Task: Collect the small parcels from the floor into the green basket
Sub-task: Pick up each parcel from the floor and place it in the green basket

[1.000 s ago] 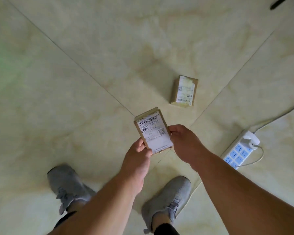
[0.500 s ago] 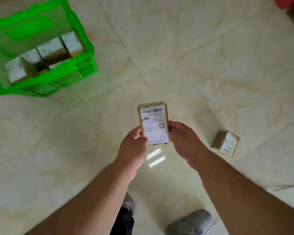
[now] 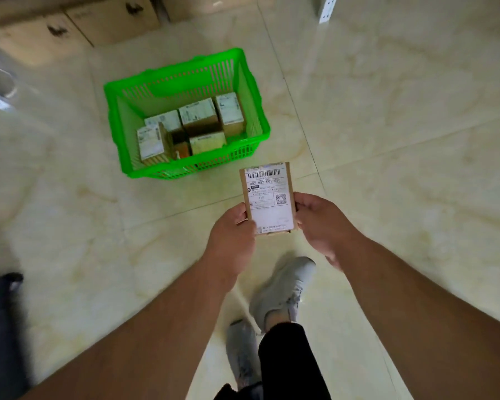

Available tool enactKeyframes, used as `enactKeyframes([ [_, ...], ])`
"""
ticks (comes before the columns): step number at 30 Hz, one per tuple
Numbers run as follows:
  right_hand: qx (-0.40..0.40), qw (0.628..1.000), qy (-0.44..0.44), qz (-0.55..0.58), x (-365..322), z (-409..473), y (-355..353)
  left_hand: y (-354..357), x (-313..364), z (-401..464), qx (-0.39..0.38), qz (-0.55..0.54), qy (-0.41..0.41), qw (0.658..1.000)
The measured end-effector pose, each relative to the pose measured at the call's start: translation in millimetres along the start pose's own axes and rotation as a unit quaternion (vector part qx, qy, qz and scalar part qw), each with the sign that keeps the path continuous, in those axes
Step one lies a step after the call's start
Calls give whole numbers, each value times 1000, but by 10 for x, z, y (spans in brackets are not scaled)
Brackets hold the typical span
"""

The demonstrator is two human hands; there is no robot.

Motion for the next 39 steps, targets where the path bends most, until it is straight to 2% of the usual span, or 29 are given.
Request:
enactKeyframes([
  [5,-43,998,-8,-46,-423,540,128,-321,330,380,33,-10,-14,999],
  [11,-70,997,8,-13,-960,1007,170,-582,736,759,58,-5,-51,997],
  [18,-91,995,9,-38,-1478,1658,526,-1111,1161,1241,110,0,-39,993],
  [24,-88,995,12,-43,-1701,2235,965,-1556,1175,1789,125,-24,-69,989],
  [27,-81,995,29,-51,-1699,2596,1183,-1750,1174,2168,133,13,-75,988],
  [39,-76,992,83,-62,-1445,3543,1806,-2002,499,3344,47,18,-144,988],
])
Point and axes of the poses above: each hand's wrist, its own z-axis towards the middle knuckle, its own y-axis out of the palm, x = y × z, the point moved 10 cm from there along z, towards the middle knuckle
